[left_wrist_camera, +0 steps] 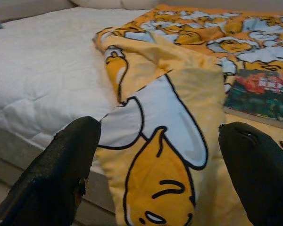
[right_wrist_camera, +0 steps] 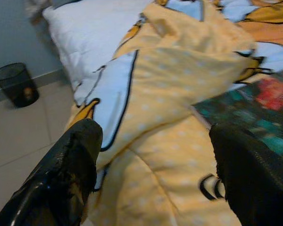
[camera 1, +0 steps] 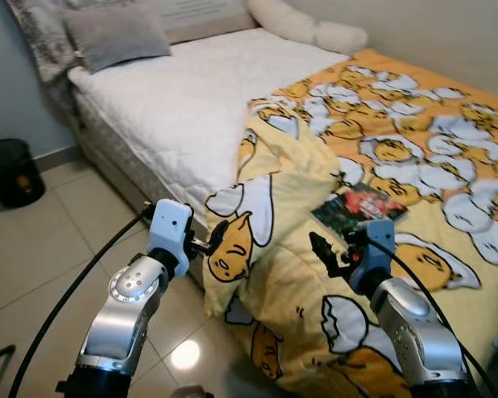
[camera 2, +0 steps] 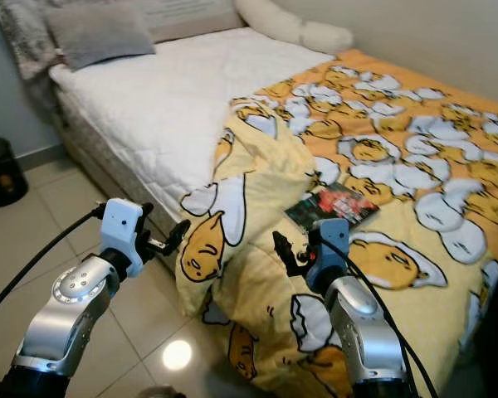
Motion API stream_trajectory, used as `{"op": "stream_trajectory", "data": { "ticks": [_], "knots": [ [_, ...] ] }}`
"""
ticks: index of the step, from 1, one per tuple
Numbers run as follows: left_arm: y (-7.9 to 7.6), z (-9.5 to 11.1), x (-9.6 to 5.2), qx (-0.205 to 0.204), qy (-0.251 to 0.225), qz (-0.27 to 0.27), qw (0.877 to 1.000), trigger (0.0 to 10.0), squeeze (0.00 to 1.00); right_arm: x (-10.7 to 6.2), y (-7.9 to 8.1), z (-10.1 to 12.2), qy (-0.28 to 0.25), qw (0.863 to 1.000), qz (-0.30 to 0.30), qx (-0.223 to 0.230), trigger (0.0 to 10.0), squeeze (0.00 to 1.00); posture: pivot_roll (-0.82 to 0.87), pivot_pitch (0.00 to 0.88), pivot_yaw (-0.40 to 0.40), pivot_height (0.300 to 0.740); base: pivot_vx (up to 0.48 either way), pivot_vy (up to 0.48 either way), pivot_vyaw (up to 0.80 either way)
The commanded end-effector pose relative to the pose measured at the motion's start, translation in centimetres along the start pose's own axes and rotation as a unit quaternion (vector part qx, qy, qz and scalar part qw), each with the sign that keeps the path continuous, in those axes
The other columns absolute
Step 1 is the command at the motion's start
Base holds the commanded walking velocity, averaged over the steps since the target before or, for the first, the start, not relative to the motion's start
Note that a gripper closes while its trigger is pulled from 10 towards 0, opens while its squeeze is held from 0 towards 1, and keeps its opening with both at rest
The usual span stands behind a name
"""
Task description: Clean up the room
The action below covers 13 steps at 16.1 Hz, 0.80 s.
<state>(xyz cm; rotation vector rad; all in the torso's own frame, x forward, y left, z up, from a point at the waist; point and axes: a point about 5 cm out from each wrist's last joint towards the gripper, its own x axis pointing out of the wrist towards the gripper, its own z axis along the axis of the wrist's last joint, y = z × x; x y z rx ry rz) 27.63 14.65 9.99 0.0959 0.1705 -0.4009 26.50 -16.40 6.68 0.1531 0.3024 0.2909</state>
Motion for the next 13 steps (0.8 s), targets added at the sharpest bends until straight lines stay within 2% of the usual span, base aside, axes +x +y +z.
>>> {"op": "stream_trajectory", "data": {
  "ticks": [1, 5, 6, 8, 13],
  "knots": [
    [-0.26, 0.33, 0.35, 0.004, -0.002, -0.009, 1.000, 10.0, 0.40, -0.06, -0.58, 0.40, -0.002, 1.000, -0.014, -0.004, 10.0, 0.00, 0.04, 0.000, -0.017, 0.740, 0.000, 0.000, 0.00],
    [-0.04, 0.38, 0.55, -0.002, -0.003, 0.011, 1.000, 10.0, 0.28, 0.06, -0.74, 0.41, -0.004, 1.000, -0.029, -0.003, 10.0, 0.00, 0.04, 0.000, -0.026, 0.740, 0.000, 0.000, 0.00],
    [0.05, 0.41, 0.55, -0.010, -0.006, 0.015, 1.000, 10.0, 0.29, 0.22, -1.11, 0.59, -0.010, 0.998, -0.054, -0.003, 10.0, 0.00, 0.03, 0.000, -0.024, 0.740, 0.000, 0.000, 0.00],
    [0.18, 0.47, 0.57, -0.012, -0.007, 0.017, 1.000, 10.0, 0.30, 0.39, -1.36, 0.93, -0.018, 0.998, -0.066, 0.002, 10.0, 0.00, 0.03, 0.000, -0.023, 0.740, 0.000, 0.000, 0.00],
    [0.24, 0.48, 0.70, -0.015, -0.009, 0.018, 1.000, 10.0, 0.30, 0.66, -1.30, 1.04, -0.020, 0.997, -0.069, -0.001, 10.0, 0.00, 0.03, 0.000, -0.027, 0.740, 0.293, 0.000, 0.00]
  ]
}}
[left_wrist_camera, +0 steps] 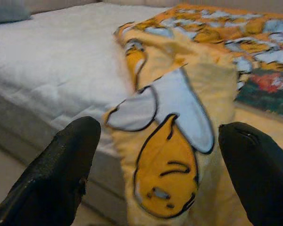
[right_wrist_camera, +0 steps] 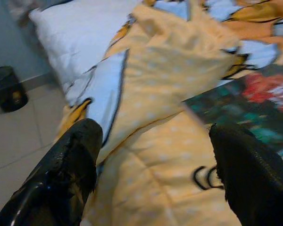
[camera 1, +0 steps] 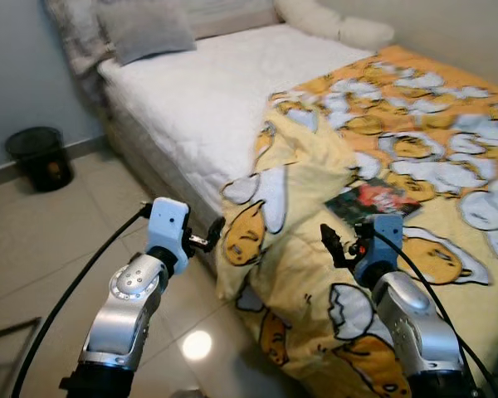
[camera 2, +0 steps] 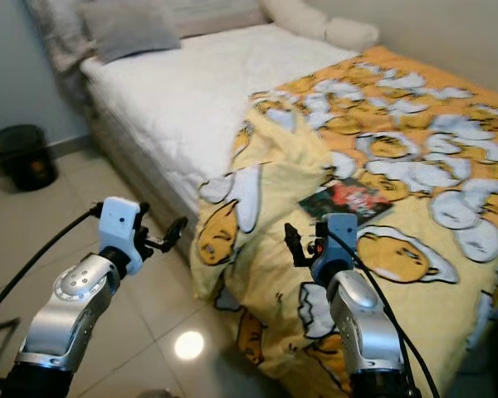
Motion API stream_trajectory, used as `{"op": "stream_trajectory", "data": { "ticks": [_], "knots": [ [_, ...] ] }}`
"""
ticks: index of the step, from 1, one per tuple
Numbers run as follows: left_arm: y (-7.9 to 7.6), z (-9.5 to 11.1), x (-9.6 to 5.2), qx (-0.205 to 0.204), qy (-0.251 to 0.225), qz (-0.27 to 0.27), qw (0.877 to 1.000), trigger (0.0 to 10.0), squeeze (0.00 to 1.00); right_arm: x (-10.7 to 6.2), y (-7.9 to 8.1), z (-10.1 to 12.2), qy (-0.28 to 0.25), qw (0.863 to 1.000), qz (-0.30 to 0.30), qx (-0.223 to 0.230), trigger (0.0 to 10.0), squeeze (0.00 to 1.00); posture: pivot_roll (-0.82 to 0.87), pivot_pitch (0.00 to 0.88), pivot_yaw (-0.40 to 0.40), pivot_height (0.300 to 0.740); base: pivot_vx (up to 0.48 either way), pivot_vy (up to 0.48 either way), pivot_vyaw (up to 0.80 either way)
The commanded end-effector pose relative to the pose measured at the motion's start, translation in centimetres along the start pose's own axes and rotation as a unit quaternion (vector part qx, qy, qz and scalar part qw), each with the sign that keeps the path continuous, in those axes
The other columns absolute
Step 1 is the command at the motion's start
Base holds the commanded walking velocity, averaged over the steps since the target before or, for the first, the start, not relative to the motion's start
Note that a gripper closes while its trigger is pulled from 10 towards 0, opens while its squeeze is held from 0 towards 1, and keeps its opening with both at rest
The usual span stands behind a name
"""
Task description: Clean up the room
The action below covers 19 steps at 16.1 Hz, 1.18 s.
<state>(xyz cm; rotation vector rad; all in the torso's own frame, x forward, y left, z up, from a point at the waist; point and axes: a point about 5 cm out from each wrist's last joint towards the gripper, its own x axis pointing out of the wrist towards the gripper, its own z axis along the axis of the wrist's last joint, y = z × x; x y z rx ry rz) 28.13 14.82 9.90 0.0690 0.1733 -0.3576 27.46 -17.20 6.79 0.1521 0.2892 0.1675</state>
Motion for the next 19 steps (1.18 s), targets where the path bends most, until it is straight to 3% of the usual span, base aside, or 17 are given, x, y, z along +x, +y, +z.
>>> {"op": "stream_trajectory", "data": {
  "ticks": [1, 19],
  "knots": [
    [-0.12, 0.51, 0.31, 0.000, -0.009, -0.002, 1.000, 10.0, 0.31, 0.19, -0.25, 0.56, -0.009, 1.000, -0.009, -0.008, 10.0, 0.00, 0.03, 0.000, -0.029, 0.740, 0.345, 0.000, 0.00],
    [-0.12, 0.53, 0.33, 0.011, -0.008, -0.001, 1.000, 10.0, 0.29, 0.82, -0.27, 0.83, -0.014, 1.000, -0.012, -0.013, 10.0, 0.00, 0.04, 0.000, -0.034, 0.740, 0.345, 0.000, 0.00]
  ]
}}
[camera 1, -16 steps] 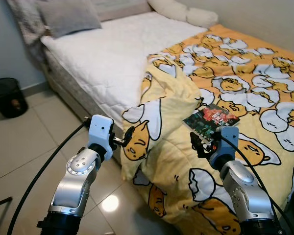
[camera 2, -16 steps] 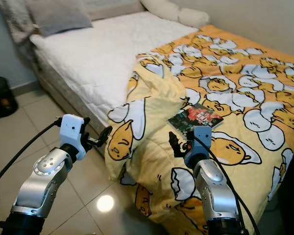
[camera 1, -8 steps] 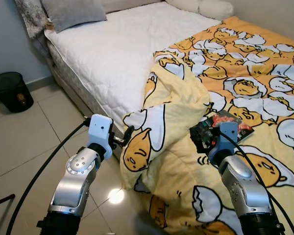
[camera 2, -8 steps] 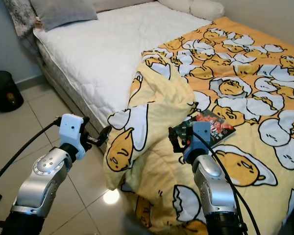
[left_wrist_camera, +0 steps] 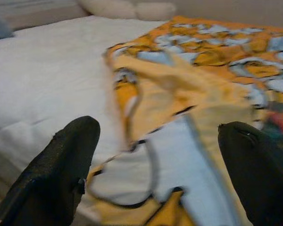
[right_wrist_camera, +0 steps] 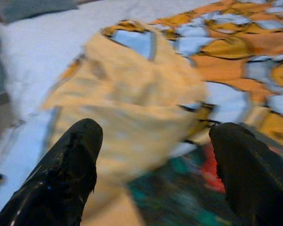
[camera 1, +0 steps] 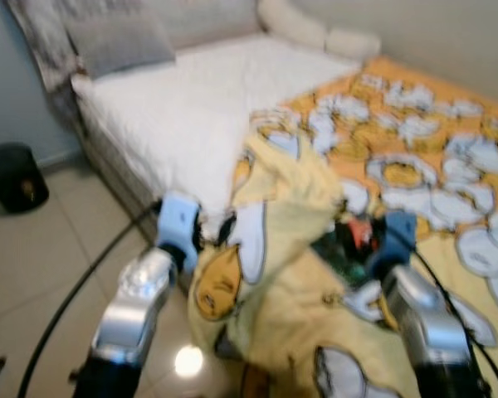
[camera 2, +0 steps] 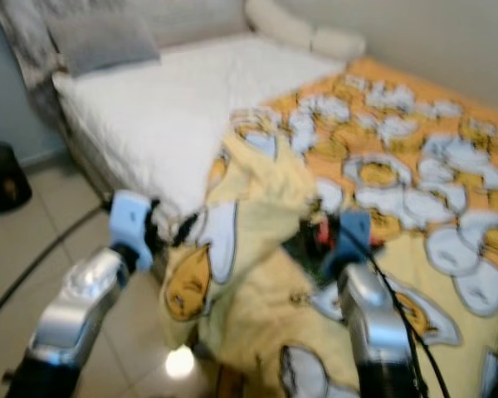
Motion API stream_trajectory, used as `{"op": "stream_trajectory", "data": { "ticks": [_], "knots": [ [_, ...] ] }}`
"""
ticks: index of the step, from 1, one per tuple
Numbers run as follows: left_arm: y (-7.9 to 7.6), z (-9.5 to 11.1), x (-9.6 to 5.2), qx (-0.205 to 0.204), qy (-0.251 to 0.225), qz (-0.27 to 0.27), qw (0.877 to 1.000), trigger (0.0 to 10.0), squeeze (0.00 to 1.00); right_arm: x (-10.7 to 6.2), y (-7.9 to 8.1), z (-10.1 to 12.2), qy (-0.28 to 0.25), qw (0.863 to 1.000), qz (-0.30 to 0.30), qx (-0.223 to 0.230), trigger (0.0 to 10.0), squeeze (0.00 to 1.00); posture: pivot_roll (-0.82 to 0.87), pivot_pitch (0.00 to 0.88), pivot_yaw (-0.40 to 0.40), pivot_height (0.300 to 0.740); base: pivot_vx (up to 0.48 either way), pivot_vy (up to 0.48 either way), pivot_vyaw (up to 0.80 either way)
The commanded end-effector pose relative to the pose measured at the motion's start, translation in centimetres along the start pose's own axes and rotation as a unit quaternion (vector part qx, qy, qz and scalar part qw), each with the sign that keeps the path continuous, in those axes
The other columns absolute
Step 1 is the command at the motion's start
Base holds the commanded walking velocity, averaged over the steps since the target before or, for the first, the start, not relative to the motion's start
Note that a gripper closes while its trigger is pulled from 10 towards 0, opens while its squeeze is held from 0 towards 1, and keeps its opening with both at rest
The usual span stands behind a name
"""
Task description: Clean up the room
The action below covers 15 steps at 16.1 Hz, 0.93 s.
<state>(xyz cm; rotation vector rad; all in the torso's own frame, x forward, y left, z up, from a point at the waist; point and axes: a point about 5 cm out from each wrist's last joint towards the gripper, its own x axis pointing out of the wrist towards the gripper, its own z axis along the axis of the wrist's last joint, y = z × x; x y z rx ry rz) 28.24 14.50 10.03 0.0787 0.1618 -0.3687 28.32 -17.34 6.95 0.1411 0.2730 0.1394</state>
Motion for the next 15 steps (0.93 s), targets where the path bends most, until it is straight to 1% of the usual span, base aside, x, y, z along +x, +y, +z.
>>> {"op": "stream_trajectory", "data": {
  "ticks": [1, 9, 10, 11, 12, 13, 14, 15],
  "knots": [
    [0.1, 0.3, 0.1, 0.005, -0.004, 0.004, 1.000, 10.0, 0.28, 0.0, 0.0, 0.3, -0.004, 1.000, 0.002, -0.009, 10.0, 0.00, 0.04, 0.000, -0.032, 0.740, 0.000, 0.000, 0.00],
    [-0.1, 0.2, 0.0, 0.007, 0.000, -0.006, 1.000, 10.0, 0.28, -0.3, 0.0, 0.0, 0.000, 1.000, 0.000, 0.001, 10.0, 0.00, 0.04, 0.000, -0.025, 0.740, 0.000, 0.000, 0.00],
    [-0.4, 0.0, 0.0, 0.010, 0.010, -0.028, 1.000, 10.0, 0.28, -0.3, -0.2, -0.2, 0.006, 1.000, -0.009, 0.011, 10.0, 0.00, 0.04, 0.000, -0.024, 0.740, 0.000, 0.000, 0.00],
    [-0.8, -0.2, 0.0, 0.017, 0.017, -0.047, 0.999, 10.0, 0.28, -0.3, -0.5, -0.3, 0.008, 1.000, -0.017, 0.009, 10.0, 0.00, 0.04, 0.000, -0.017, 0.740, 0.000, 0.000, 0.00],
    [-0.9, -0.2, 0.0, 0.020, 0.019, -0.052, 0.998, 10.0, 0.28, -0.4, -0.6, -0.4, 0.008, 1.000, -0.019, 0.006, 10.0, 0.18, 0.04, 0.000, -0.014, 0.740, 0.000, 0.000, 0.00],
    [-0.9, -0.2, 0.0, 0.021, 0.018, -0.053, 0.998, 10.0, 0.28, -0.4, -0.7, -0.4, 0.008, 1.000, -0.025, 0.005, 10.0, 0.18, 0.04, 0.000, -0.014, 0.740, 0.000, 0.000, 0.00],
    [-1.0, -0.2, 0.1, 0.022, 0.018, -0.055, 0.998, 10.0, 0.28, -0.4, -1.1, -0.3, 0.008, 0.999, -0.039, 0.006, 10.0, 0.29, 0.04, 0.000, -0.013, 0.740, 0.000, 0.000, 0.00],
    [-0.9, -0.2, 0.1, 0.022, 0.018, -0.054, 0.998, 10.0, 0.28, -0.4, -1.2, -0.3, 0.008, 0.999, -0.042, 0.007, 10.0, 0.27, 0.04, 0.000, -0.014, 0.740, 0.000, 0.000, 0.00]
  ]
}}
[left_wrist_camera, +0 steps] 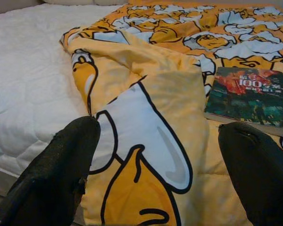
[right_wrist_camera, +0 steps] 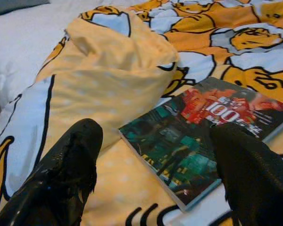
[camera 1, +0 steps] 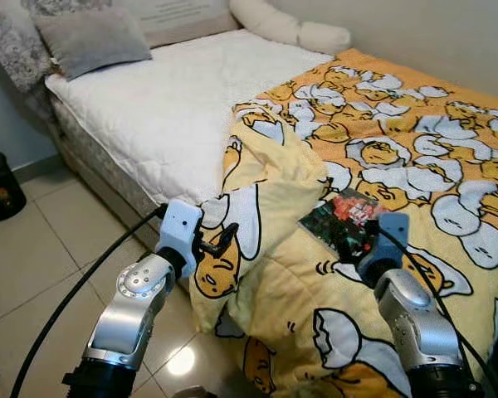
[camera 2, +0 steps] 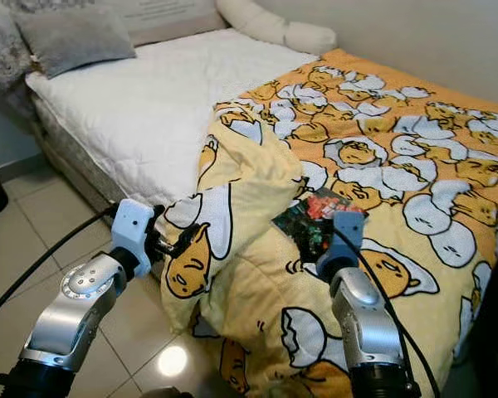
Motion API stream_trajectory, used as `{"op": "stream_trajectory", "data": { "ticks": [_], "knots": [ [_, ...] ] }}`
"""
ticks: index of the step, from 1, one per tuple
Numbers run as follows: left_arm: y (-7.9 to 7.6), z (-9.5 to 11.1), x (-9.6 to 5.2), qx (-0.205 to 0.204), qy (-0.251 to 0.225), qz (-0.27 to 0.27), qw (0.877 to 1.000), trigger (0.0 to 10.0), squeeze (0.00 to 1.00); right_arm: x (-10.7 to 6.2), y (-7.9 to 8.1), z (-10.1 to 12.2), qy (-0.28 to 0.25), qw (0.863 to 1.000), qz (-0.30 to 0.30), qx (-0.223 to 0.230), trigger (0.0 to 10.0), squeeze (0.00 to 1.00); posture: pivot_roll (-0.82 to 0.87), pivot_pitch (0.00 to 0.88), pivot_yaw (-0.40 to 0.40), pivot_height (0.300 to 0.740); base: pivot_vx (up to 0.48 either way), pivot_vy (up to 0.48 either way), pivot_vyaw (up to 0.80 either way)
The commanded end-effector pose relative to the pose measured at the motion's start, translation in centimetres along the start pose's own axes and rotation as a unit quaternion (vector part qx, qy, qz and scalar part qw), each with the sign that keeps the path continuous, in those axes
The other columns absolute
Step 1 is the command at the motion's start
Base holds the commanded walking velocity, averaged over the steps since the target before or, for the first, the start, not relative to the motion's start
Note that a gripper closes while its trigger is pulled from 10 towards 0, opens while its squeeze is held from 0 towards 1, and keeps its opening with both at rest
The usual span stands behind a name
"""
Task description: Clean up the room
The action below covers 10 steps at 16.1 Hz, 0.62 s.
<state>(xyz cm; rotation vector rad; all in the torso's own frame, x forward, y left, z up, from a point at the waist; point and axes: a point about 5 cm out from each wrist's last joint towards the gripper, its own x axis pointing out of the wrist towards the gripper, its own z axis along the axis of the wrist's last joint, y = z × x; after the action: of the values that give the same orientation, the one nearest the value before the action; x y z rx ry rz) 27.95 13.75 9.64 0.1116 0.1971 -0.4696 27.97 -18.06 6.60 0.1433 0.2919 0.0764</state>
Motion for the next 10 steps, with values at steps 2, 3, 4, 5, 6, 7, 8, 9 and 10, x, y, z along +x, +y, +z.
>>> {"op": "stream_trajectory", "data": {
  "ticks": [2, 3, 4, 5, 6, 7, 8, 9, 10],
  "knots": [
    [-0.01, 0.18, 0.00, 0.003, 0.000, -0.002, 1.000, 10.0, 0.28, -0.24, -0.49, 0.04, -0.004, 1.000, -0.005, 0.022, 10.0, 1.00, 0.04, 0.000, -0.013, 0.740, 0.000, 0.000, 0.00],
    [-0.02, 0.17, -0.01, 0.003, 0.001, -0.003, 1.000, 10.0, 0.28, -0.30, -0.42, 0.02, -0.005, 0.999, -0.003, 0.035, 10.0, 1.00, 0.04, 0.000, -0.013, 0.740, 0.000, 0.000, 0.00],
    [-0.04, 0.15, -0.01, 0.003, 0.002, -0.003, 1.000, 10.0, 0.28, -0.32, -0.39, -0.02, -0.004, 0.999, -0.002, 0.036, 10.0, 1.00, 0.03, 0.000, -0.008, 0.740, 0.000, 0.000, 0.00],
    [-0.11, 0.11, -0.02, 0.003, 0.003, -0.006, 1.000, 10.0, 0.28, -0.37, -0.40, -0.10, -0.002, 0.999, -0.002, 0.034, 10.0, 1.00, 0.03, 0.000, -0.007, 0.740, 0.000, 0.000, 0.00],
    [-0.16, 0.07, -0.01, 0.003, 0.003, -0.007, 1.000, 10.0, 0.28, -0.43, -0.43, -0.15, -0.001, 1.000, -0.004, 0.031, 10.0, 1.00, 0.03, 0.000, -0.007, 0.740, 0.000, 0.000, 0.00],
    [-0.18, 0.08, 0.03, 0.003, 0.003, -0.007, 1.000, 10.0, 0.28, -0.48, -0.48, -0.16, 0.000, 1.000, -0.006, 0.029, 10.0, 1.00, 0.03, 0.000, -0.007, 0.740, 0.000, 0.000, 0.00],
    [-0.12, 0.11, 0.06, 0.001, 0.001, -0.002, 1.000, 10.0, 0.28, -0.52, -0.51, -0.18, 0.000, 1.000, -0.007, 0.031, 10.0, 1.00, 0.03, 0.000, -0.008, 0.740, 0.000, 0.000, 0.00],
    [-0.04, 0.10, 0.06, -0.003, 0.001, 0.003, 1.000, 10.0, 0.27, -0.55, -0.53, -0.20, -0.001, 0.999, -0.007, 0.032, 10.0, 1.00, 0.03, 0.000, -0.009, 0.740, 0.000, 0.000, 0.00],
    [0.20, 0.10, 0.07, -0.009, -0.001, 0.016, 1.000, 10.0, 0.19, -0.61, -0.45, -0.19, -0.003, 0.999, -0.004, 0.038, 10.0, 1.00, 0.03, 0.000, -0.009, 0.740, 0.000, 0.000, 0.00]
  ]
}}
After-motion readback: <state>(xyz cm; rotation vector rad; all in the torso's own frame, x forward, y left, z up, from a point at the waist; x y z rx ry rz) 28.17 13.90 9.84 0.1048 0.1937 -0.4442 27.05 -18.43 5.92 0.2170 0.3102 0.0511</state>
